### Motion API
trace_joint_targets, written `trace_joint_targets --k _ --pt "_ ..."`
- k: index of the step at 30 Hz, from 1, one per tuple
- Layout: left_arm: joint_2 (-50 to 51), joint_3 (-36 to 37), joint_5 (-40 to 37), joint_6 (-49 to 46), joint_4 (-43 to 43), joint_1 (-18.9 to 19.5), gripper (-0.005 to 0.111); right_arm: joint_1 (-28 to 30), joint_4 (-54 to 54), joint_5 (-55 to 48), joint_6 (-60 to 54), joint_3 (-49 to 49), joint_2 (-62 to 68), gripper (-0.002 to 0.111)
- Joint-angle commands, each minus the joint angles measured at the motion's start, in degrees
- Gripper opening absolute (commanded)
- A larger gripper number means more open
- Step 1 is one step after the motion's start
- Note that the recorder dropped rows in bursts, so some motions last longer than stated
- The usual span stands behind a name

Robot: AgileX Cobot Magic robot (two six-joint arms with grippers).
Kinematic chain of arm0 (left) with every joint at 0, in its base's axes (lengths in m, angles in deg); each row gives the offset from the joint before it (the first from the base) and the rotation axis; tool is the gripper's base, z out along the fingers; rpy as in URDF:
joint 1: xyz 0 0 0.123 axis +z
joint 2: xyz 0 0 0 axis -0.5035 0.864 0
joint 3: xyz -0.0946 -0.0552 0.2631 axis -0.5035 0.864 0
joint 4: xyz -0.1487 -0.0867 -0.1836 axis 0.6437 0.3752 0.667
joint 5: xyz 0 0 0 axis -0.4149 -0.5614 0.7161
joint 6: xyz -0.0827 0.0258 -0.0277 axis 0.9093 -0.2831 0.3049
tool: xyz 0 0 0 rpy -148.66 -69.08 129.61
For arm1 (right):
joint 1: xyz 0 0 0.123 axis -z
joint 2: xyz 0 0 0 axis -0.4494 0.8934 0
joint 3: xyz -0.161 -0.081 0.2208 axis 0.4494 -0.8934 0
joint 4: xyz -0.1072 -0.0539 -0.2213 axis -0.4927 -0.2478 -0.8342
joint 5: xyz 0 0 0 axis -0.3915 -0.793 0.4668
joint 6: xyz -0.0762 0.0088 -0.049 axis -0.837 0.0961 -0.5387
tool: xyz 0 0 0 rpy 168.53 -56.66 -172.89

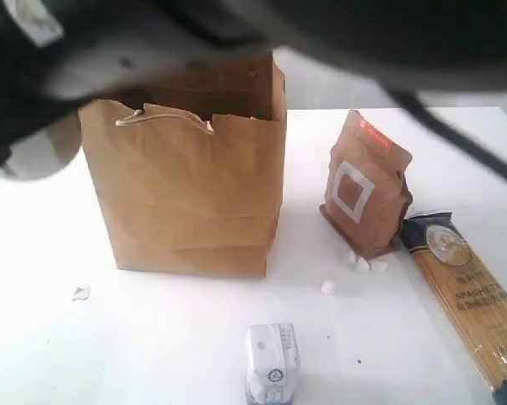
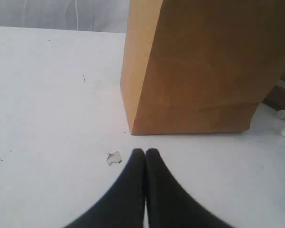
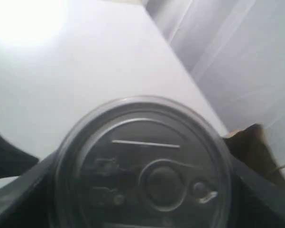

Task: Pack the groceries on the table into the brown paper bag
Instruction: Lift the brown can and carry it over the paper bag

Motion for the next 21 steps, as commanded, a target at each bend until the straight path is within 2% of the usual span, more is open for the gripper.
trace_joint_targets --k 1,6,15,21 --pt "-0.31 0.16 0.19 0.13 0.4 0.01 0.0 1.07 -9.93 -2.9 2.01 5.6 -0.75 0.009" --pt "-0.31 0.16 0.19 0.13 0.4 0.01 0.0 5.16 -11.39 -6.92 3.05 8.81 0.62 0.009" --pt "-0.31 0.16 0.19 0.13 0.4 0.01 0.0 13.81 -11.31 -7.79 3.35 9.31 2.76 0.009" --pt "-0.31 0.16 0.19 0.13 0.4 0.01 0.0 16.23 -6.6 -6.7 3.35 9.31 6.13 0.009"
